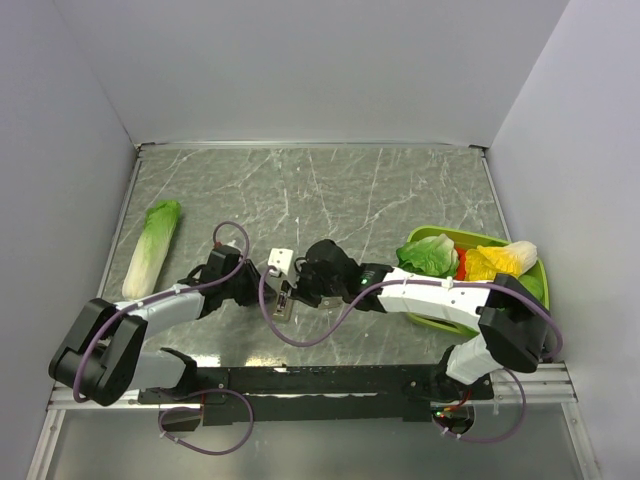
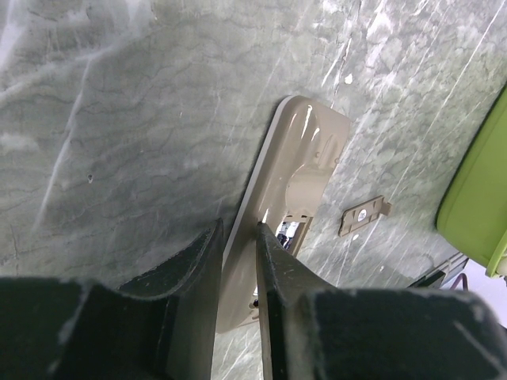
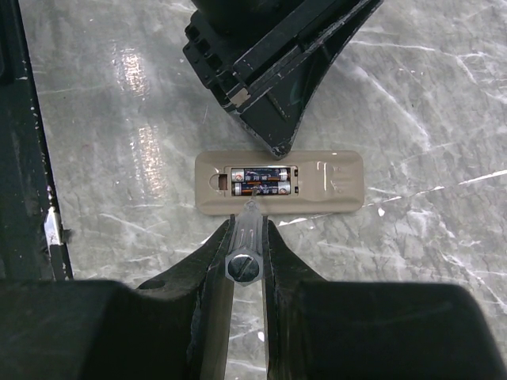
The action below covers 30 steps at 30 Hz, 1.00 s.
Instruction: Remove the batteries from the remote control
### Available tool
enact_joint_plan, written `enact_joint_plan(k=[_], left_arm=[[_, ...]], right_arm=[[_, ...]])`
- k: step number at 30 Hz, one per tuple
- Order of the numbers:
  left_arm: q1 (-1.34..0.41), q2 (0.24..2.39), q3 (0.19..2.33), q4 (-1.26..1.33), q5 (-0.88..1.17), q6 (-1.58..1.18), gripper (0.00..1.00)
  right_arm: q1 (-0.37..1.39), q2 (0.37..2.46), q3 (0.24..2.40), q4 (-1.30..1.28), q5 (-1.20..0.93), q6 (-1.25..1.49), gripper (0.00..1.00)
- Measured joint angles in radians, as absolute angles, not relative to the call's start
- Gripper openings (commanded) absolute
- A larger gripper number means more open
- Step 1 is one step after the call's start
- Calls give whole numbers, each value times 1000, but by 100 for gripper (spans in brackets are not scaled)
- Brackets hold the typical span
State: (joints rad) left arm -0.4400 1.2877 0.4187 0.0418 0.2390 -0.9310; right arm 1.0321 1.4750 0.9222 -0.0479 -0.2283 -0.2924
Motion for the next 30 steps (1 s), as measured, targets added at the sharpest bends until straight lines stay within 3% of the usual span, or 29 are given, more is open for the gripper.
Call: enact_joint_plan(k=[19, 30], left_arm=[[-435, 1287, 393, 91, 250, -949, 27], [-435, 1287, 390, 94, 249, -956, 27]], right_arm=[[1090, 1517, 938, -35, -139, -295, 0], [1093, 1452, 761, 210, -123, -258, 0]])
